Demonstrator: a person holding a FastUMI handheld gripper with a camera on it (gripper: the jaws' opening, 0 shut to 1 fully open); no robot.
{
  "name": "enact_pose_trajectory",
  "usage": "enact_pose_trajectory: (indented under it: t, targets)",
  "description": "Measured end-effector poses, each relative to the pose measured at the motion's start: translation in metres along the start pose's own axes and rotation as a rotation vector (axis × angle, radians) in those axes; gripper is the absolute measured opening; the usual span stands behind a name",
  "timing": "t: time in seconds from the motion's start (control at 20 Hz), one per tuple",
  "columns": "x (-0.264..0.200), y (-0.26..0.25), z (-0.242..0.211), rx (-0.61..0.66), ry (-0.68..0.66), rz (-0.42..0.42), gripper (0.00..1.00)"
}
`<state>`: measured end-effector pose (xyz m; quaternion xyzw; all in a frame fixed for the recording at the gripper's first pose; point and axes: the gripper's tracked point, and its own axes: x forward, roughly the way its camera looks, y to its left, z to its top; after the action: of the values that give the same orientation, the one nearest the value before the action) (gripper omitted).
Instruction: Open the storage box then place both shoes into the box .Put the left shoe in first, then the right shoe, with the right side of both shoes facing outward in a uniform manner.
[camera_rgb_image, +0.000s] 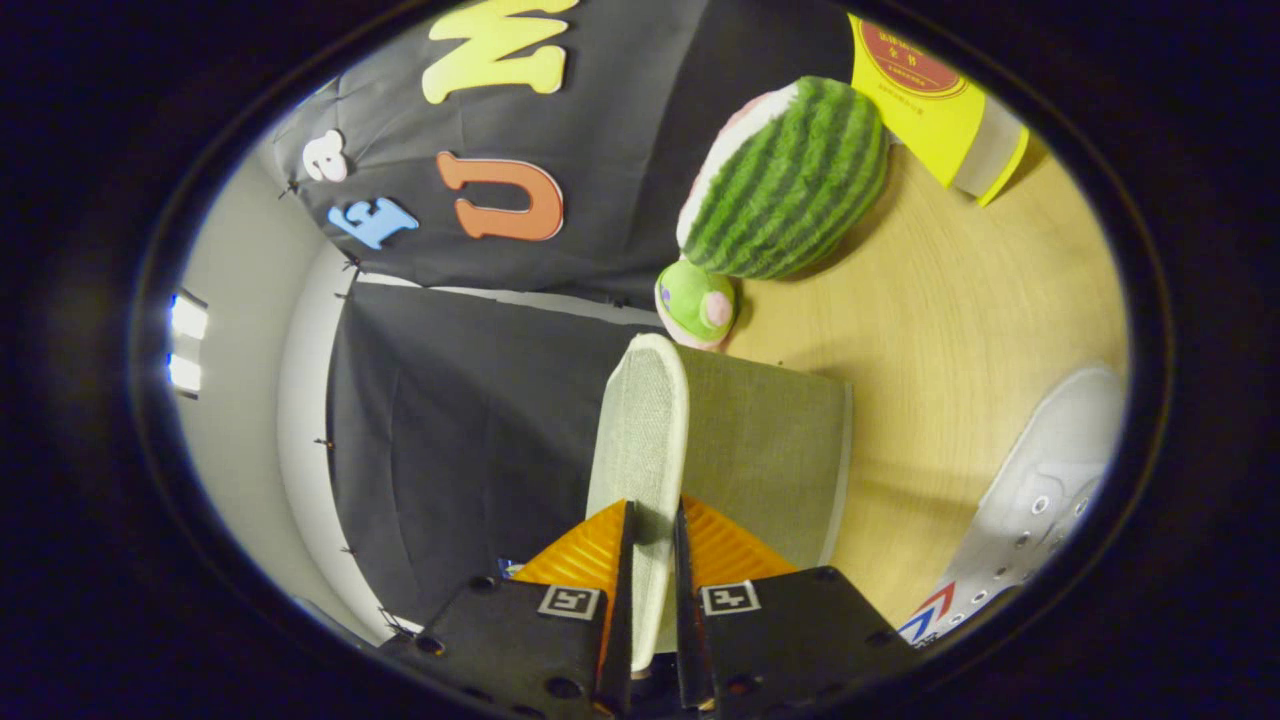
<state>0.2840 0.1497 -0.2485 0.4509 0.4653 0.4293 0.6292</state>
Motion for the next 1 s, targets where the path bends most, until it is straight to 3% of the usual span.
enact_pose_trajectory:
  t: [0.05, 0.2, 0.6, 0.85, 1.0]
  targets:
    - [-0.005, 0.002, -0.002, -0.013, -0.014, 0.0, 0.17]
    - [-0.014, 0.005, -0.007, -0.02, -0.019, -0.023, 0.12]
    - [-0.02, 0.05, 0.0, -0.037, -0.071, -0.107, 0.07]
    - [-0.004, 0.108, -0.007, -0.08, -0.084, -0.086, 0.07]
    - [0.009, 0.13, -0.016, -0.15, -0.076, -0.12, 0.07]
